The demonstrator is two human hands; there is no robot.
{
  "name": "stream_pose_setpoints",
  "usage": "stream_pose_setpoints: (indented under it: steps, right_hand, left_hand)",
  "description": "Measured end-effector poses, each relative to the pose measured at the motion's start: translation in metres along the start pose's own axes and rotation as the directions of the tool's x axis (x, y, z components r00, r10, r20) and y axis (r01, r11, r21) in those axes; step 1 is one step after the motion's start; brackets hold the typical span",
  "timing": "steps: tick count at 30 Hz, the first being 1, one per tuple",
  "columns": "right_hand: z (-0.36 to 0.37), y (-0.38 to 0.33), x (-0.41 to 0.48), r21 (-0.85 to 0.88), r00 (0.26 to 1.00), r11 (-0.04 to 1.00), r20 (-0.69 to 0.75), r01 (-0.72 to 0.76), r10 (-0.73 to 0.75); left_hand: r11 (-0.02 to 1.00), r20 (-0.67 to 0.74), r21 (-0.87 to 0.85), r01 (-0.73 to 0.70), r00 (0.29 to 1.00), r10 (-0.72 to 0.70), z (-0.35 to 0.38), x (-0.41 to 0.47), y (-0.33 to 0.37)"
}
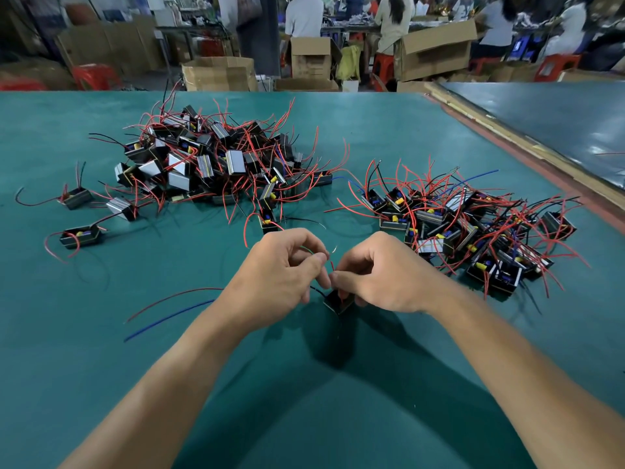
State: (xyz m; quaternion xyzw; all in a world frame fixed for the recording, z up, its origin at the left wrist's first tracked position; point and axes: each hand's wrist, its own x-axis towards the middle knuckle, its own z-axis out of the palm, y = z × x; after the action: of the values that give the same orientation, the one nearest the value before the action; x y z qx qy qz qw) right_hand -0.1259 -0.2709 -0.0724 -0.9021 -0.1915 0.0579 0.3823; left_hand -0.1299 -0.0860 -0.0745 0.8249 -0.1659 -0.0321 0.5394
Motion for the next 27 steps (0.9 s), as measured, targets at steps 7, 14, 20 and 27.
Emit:
stream_pose_setpoints:
  steps: [7, 14, 20, 27]
  right_hand:
    - [0.0033, 0.0059, 0.0022, 0.163, 0.999, 0.986, -0.033, -0.026, 0.032]
    - [0.0045, 0.0051, 0.0015, 0.198, 1.0, 0.98, 0.006, -0.01, 0.008]
    - [-0.0007, 0.0041, -0.0006, 0.124, 0.996, 0.992, 0.09, 0.008, -0.019]
    - [0.0007, 0.0033, -0.002, 0.012, 0.997, 1.0, 0.078, 0.026, -0.027]
  left_hand:
    - [0.999, 0.011, 0.008, 0.047, 0.999, -0.047, 0.0028, 0.0018, -0.0025]
    - [0.998, 0.009, -0.021, 0.06, 0.998, -0.059, 0.0049, -0.0009, 0.0015]
    - [1.0, -0.025, 0.016, 0.026, 0.999, -0.026, 0.0032, -0.0011, 0.0024]
    - [1.0, -0.009, 0.002, 0.025, 1.0, -0.025, 0.0005, -0.001, 0.0029]
